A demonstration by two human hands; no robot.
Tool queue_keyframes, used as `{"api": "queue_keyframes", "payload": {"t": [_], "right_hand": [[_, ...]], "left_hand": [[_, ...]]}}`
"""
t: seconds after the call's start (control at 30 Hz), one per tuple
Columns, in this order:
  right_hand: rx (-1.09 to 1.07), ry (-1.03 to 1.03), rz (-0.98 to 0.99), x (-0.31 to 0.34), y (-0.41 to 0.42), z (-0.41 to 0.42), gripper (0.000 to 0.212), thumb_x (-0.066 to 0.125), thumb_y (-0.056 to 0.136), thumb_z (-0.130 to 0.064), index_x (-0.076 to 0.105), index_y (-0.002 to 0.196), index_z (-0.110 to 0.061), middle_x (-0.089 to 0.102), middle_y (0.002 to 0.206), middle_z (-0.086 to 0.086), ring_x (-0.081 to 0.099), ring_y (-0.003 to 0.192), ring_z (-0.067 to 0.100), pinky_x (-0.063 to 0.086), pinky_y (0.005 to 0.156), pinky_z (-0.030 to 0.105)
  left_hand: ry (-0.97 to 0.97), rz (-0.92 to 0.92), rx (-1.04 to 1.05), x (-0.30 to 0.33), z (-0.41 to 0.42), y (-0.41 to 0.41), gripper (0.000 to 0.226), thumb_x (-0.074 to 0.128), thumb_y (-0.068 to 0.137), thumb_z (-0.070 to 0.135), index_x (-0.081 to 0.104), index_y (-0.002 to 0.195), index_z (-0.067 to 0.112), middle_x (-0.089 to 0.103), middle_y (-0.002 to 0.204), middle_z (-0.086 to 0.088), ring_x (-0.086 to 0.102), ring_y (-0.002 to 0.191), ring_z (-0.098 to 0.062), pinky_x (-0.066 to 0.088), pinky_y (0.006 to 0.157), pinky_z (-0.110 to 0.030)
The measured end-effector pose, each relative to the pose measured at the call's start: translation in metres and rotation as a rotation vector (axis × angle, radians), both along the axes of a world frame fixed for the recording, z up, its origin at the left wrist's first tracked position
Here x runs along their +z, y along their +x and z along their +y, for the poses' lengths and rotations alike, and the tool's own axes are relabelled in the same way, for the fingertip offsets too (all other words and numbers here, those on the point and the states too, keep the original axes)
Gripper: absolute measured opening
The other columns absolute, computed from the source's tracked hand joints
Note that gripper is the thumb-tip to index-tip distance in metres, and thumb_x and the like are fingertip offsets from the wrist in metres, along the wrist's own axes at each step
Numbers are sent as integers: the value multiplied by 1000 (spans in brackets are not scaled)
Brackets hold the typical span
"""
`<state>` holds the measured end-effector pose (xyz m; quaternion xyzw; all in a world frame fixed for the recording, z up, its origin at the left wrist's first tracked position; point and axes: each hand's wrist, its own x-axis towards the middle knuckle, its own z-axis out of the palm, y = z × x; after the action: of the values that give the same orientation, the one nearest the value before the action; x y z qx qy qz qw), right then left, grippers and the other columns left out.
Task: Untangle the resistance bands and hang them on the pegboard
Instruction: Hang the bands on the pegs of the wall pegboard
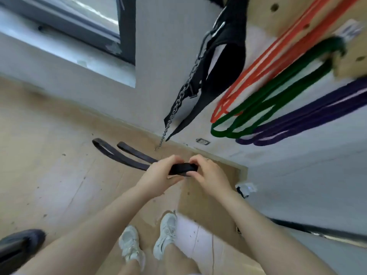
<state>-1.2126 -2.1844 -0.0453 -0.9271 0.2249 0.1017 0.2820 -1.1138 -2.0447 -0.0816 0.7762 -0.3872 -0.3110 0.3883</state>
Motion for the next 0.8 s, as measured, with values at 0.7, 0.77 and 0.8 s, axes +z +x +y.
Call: {"api": "queue_keyframes", "payload": {"t": [0.7,0.77,0.8], "right_hand": [[-229,-43,-626,228,-52,-74,19,63,88,-23,50,101,-26,56,81,-17,53,66,-12,40,60,6],[-253,-70,-704,241,-69,-100,16,61,89,-20,50,99,-26,56,81,-19,55,71,-12,40,62,6],[-263,-84,-727,246,-75,-115,16,59,90,-19,49,99,-27,56,81,-20,55,73,-12,40,63,5]], "left_hand": [[-438,-216,-166,243,-107,-8,22,63,85,13,55,100,27,62,92,22,60,85,14,47,76,-5],[-486,-219,-189,262,-139,-22,19,66,83,16,56,97,25,62,93,21,60,86,13,46,76,-4],[-511,-220,-193,271,-155,-29,18,67,82,17,57,95,25,62,92,21,60,87,11,46,76,-4]]}}
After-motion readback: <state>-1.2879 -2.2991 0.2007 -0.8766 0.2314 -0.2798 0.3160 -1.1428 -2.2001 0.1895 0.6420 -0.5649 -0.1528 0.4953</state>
